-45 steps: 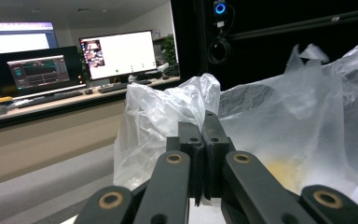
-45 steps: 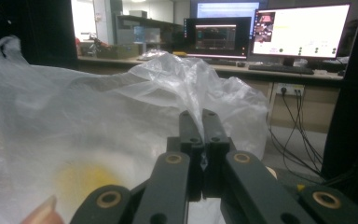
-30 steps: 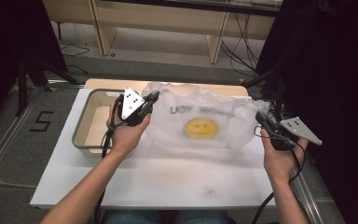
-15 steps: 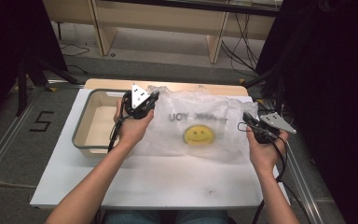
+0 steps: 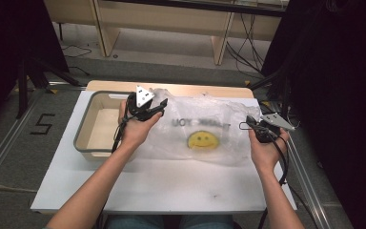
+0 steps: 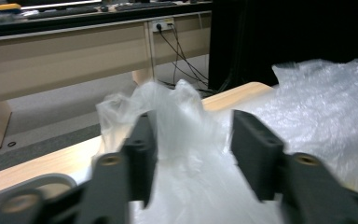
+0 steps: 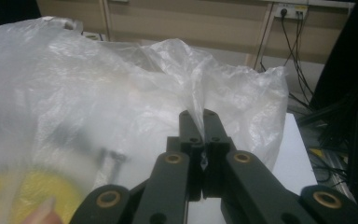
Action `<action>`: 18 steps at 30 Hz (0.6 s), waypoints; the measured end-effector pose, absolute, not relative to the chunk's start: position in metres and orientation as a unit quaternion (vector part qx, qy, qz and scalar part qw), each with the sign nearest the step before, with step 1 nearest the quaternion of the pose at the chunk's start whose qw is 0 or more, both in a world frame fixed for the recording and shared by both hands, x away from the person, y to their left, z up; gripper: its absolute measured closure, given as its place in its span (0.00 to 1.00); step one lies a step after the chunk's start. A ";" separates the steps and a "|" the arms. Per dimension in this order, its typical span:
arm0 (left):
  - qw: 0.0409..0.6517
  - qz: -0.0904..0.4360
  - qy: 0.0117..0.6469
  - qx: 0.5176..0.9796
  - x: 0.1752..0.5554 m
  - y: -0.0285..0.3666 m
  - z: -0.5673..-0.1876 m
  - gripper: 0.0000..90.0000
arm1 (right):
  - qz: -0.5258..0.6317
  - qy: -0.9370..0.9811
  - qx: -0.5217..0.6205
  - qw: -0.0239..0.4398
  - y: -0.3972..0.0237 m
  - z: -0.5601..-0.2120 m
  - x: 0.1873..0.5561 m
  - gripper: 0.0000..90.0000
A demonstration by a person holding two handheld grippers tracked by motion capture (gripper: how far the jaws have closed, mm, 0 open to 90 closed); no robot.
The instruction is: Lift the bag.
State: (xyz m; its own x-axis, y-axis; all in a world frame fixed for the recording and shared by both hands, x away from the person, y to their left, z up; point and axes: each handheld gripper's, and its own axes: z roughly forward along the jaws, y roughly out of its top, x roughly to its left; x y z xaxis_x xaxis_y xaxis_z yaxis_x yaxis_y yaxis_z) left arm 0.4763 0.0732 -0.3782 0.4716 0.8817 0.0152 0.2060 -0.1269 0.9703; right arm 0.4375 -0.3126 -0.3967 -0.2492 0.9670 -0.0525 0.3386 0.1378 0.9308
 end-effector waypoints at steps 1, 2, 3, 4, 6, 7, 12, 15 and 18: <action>0.524 0.324 0.405 0.676 0.475 0.074 -0.377 0.48 | 0.432 0.660 0.497 0.362 -0.313 -0.397 0.438 1.00; 0.522 0.327 0.408 0.673 0.474 0.075 -0.376 0.44 | 0.431 0.659 0.498 0.363 -0.314 -0.397 0.438 1.00; 0.521 0.328 0.411 0.672 0.473 0.076 -0.375 0.42 | 0.430 0.658 0.500 0.364 -0.314 -0.397 0.439 1.00; 0.522 0.330 0.413 0.670 0.472 0.078 -0.374 0.40 | 0.429 0.657 0.503 0.363 -0.314 -0.397 0.439 1.00; 0.518 0.330 0.416 0.670 0.470 0.081 -0.372 0.38 | 0.427 0.655 0.507 0.363 -0.316 -0.397 0.440 1.00; 0.518 0.327 0.416 0.672 0.468 0.082 -0.371 0.37 | 0.427 0.653 0.510 0.363 -0.316 -0.397 0.440 1.00; 0.518 0.319 0.413 0.678 0.462 0.086 -0.369 0.37 | 0.436 0.641 0.519 0.361 -0.320 -0.394 0.440 0.88; 0.524 0.319 0.403 0.679 0.454 0.086 -0.369 0.37 | 0.460 0.622 0.512 0.374 -0.323 -0.389 0.436 0.70; 0.523 0.319 0.401 0.682 0.451 0.087 -0.372 0.37 | 0.471 0.616 0.500 0.386 -0.326 -0.384 0.432 0.58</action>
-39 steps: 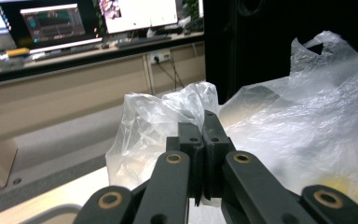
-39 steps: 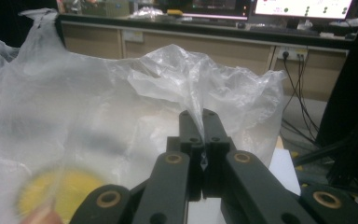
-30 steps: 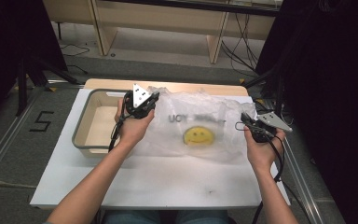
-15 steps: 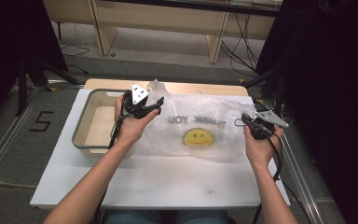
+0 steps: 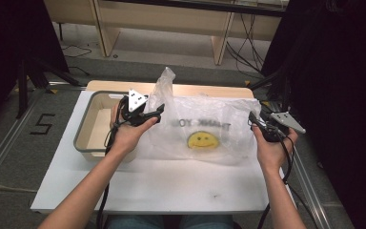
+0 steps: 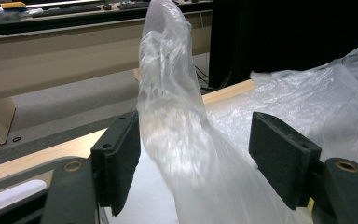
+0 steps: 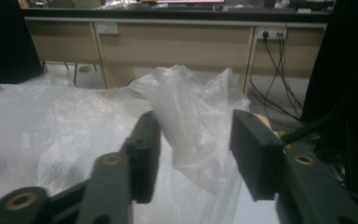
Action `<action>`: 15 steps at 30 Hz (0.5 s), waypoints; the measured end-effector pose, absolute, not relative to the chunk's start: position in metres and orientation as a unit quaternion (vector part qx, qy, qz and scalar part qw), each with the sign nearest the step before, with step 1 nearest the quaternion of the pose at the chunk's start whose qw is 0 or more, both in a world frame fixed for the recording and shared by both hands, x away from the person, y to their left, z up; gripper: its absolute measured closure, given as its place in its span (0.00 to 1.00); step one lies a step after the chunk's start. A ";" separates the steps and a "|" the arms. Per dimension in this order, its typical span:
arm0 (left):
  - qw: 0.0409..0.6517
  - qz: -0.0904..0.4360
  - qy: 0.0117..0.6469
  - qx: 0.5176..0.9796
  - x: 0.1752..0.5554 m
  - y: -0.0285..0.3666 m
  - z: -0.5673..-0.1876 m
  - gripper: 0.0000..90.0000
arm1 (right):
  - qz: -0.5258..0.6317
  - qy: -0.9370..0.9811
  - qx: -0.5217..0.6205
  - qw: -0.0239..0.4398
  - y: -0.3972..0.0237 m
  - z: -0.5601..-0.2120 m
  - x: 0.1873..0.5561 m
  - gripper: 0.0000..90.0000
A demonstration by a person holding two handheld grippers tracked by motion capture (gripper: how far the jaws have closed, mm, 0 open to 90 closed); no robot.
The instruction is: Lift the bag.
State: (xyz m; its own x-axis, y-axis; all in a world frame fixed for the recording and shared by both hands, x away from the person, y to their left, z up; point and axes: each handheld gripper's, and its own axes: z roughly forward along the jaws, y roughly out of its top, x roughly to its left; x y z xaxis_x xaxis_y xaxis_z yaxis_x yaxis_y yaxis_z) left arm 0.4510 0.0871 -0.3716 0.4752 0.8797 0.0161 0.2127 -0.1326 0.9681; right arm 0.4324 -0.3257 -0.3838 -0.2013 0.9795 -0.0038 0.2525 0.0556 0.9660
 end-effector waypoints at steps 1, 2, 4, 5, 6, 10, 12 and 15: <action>0.522 0.319 0.401 0.682 0.450 0.087 -0.373 0.37 | 0.474 0.613 0.498 0.390 -0.327 -0.382 0.431 0.54; 0.522 0.319 0.403 0.681 0.450 0.088 -0.373 0.37 | 0.477 0.609 0.495 0.395 -0.328 -0.380 0.430 0.51; 0.522 0.318 0.403 0.681 0.450 0.088 -0.374 0.37 | 0.483 0.603 0.491 0.402 -0.330 -0.377 0.427 0.46; 0.521 0.318 0.405 0.681 0.449 0.090 -0.375 0.37 | 0.488 0.600 0.487 0.406 -0.331 -0.375 0.425 0.45; 0.522 0.318 0.404 0.681 0.448 0.090 -0.375 0.38 | 0.490 0.599 0.485 0.407 -0.331 -0.373 0.424 0.43; 0.524 0.315 0.403 0.681 0.445 0.091 -0.374 0.38 | 0.500 0.609 0.468 0.400 -0.330 -0.370 0.418 0.38; 0.523 0.314 0.401 0.683 0.444 0.091 -0.374 0.38 | 0.503 0.612 0.460 0.401 -0.329 -0.369 0.414 0.37; 0.522 0.315 0.401 0.683 0.442 0.091 -0.375 0.38 | 0.515 0.606 0.452 0.404 -0.328 -0.364 0.409 0.34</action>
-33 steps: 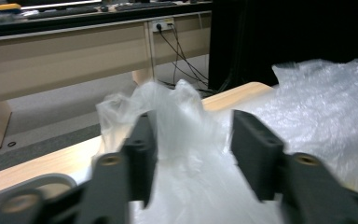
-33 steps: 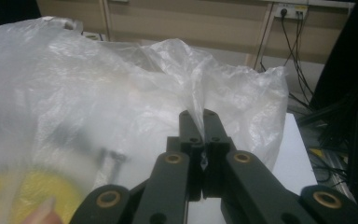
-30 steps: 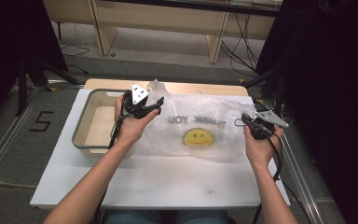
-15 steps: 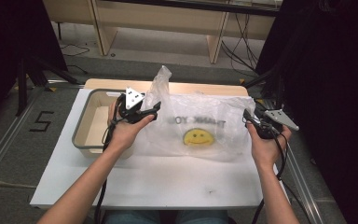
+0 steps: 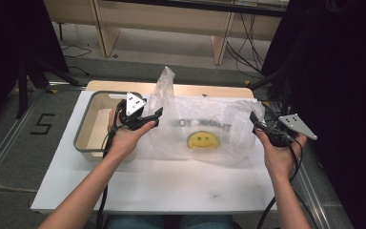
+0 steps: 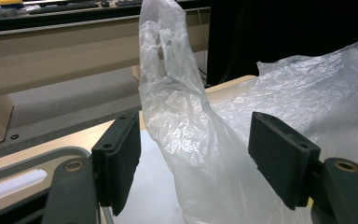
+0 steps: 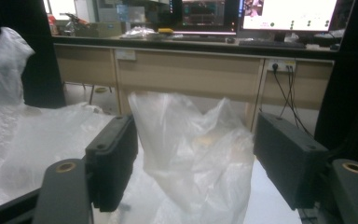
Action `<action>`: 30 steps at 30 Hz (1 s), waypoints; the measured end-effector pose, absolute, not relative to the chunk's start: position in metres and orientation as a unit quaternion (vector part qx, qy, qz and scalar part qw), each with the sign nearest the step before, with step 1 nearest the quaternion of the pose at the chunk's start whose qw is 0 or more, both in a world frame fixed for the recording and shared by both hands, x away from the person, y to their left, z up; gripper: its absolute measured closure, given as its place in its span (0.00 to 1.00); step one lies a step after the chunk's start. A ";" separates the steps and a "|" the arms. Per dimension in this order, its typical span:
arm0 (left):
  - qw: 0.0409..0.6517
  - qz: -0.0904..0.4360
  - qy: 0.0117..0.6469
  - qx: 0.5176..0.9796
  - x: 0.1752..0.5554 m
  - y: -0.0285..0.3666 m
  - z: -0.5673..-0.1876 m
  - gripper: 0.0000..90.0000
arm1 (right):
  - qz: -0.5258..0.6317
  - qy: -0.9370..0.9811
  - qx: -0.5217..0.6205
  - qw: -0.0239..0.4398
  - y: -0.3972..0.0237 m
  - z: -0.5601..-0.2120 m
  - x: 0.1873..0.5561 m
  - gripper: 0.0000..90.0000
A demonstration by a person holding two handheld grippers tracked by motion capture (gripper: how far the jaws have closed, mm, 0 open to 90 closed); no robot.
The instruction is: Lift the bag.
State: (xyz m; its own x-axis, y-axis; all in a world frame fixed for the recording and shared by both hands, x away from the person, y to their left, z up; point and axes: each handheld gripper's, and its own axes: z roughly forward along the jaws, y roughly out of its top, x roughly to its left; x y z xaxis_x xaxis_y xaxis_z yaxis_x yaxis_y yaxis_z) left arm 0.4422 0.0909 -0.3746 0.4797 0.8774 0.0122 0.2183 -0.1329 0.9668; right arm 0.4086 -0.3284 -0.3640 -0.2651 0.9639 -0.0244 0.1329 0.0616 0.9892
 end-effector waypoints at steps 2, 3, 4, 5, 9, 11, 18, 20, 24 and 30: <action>0.523 0.316 0.401 0.682 0.442 0.091 -0.374 0.38 | 0.521 0.606 0.447 0.403 -0.329 -0.359 0.407 0.34; 0.522 0.317 0.402 0.682 0.443 0.091 -0.375 0.38 | 0.525 0.602 0.444 0.407 -0.329 -0.357 0.405 0.34; 0.521 0.317 0.402 0.683 0.443 0.092 -0.375 0.38 | 0.528 0.600 0.441 0.408 -0.330 -0.355 0.404 0.33; 0.521 0.316 0.403 0.683 0.443 0.092 -0.375 0.38 | 0.530 0.599 0.442 0.407 -0.331 -0.353 0.404 0.33; 0.521 0.317 0.402 0.683 0.444 0.092 -0.375 0.38 | 0.522 0.612 0.439 0.401 -0.328 -0.355 0.405 0.33; 0.520 0.315 0.401 0.685 0.442 0.092 -0.376 0.38 | 0.519 0.617 0.440 0.395 -0.327 -0.359 0.406 0.33; 0.520 0.297 0.399 0.694 0.434 0.094 -0.379 0.38 | 0.496 0.645 0.442 0.377 -0.326 -0.373 0.403 0.34; 0.519 0.290 0.396 0.700 0.429 0.095 -0.381 0.37 | 0.494 0.652 0.441 0.368 -0.327 -0.378 0.400 0.34; 0.515 0.280 0.385 0.714 0.417 0.099 -0.383 0.37 | 0.489 0.666 0.442 0.349 -0.331 -0.387 0.393 0.34; 0.513 0.275 0.373 0.723 0.400 0.109 -0.383 0.36 | 0.486 0.676 0.443 0.331 -0.338 -0.395 0.382 0.34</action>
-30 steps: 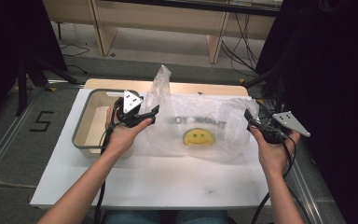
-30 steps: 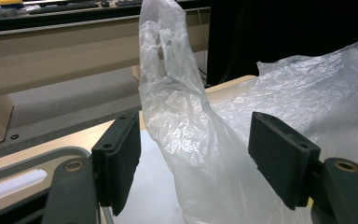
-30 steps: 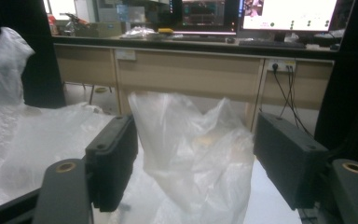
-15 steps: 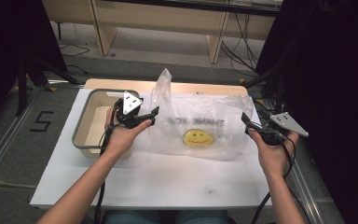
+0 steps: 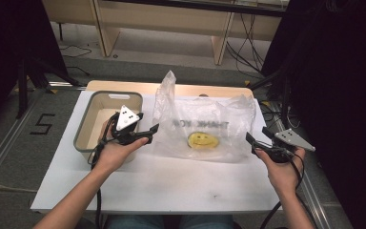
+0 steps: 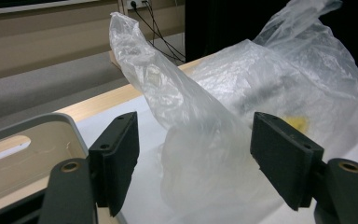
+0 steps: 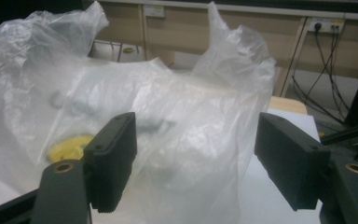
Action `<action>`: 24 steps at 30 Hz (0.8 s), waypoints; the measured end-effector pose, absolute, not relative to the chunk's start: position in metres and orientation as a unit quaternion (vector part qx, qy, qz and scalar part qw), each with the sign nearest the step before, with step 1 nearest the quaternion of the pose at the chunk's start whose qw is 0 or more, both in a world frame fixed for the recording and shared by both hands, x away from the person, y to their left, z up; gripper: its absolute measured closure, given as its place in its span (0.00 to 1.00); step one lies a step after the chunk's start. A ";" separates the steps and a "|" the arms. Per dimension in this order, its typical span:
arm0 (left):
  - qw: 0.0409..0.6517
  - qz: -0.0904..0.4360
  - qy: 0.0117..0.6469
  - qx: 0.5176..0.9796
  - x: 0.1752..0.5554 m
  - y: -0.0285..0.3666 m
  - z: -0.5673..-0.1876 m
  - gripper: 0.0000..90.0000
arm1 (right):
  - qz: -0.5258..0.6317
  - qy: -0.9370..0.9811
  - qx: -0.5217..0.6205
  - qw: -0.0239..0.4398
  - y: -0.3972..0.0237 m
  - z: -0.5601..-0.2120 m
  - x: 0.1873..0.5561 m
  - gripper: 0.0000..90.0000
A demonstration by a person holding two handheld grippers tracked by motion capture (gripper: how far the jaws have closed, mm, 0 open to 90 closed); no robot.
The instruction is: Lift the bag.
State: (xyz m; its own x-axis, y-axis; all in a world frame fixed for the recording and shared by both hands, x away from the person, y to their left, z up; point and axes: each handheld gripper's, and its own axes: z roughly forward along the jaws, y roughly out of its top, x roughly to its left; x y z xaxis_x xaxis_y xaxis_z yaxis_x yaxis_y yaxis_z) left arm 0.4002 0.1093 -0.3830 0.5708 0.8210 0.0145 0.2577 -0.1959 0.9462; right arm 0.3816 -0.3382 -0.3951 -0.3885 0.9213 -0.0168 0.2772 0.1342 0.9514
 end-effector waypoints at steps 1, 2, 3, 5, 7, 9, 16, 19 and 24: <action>0.513 0.275 0.373 0.723 0.400 0.109 -0.383 0.36 | 0.486 0.679 0.441 0.328 -0.339 -0.397 0.380 0.34; 0.510 0.273 0.368 0.728 0.395 0.113 -0.384 0.36 | 0.488 0.680 0.441 0.324 -0.339 -0.399 0.377 0.34; 0.510 0.273 0.368 0.728 0.395 0.113 -0.384 0.36 | 0.487 0.683 0.439 0.322 -0.339 -0.400 0.376 0.34; 0.507 0.272 0.366 0.731 0.390 0.117 -0.386 0.35 | 0.486 0.688 0.437 0.314 -0.338 -0.403 0.372 0.34; 0.505 0.270 0.365 0.734 0.387 0.120 -0.388 0.35 | 0.485 0.692 0.436 0.308 -0.338 -0.405 0.370 0.34; 0.502 0.270 0.361 0.738 0.383 0.124 -0.389 0.35 | 0.485 0.697 0.434 0.302 -0.338 -0.407 0.368 0.34; 0.497 0.271 0.352 0.746 0.375 0.132 -0.394 0.34 | 0.482 0.707 0.431 0.286 -0.340 -0.413 0.363 0.34; 0.494 0.269 0.348 0.750 0.373 0.134 -0.397 0.34 | 0.478 0.712 0.430 0.283 -0.341 -0.416 0.360 0.34; 0.492 0.263 0.341 0.757 0.367 0.138 -0.406 0.33 | 0.471 0.718 0.431 0.276 -0.342 -0.422 0.354 0.35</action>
State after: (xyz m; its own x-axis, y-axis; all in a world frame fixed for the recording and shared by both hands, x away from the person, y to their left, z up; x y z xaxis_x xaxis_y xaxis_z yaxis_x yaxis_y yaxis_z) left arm 0.3670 0.1378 -0.4062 0.6292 0.7747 0.0626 0.2579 -0.2841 0.9234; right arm 0.3544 -0.3422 -0.4219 -0.4756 0.8796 0.0108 0.3597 0.1833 0.9149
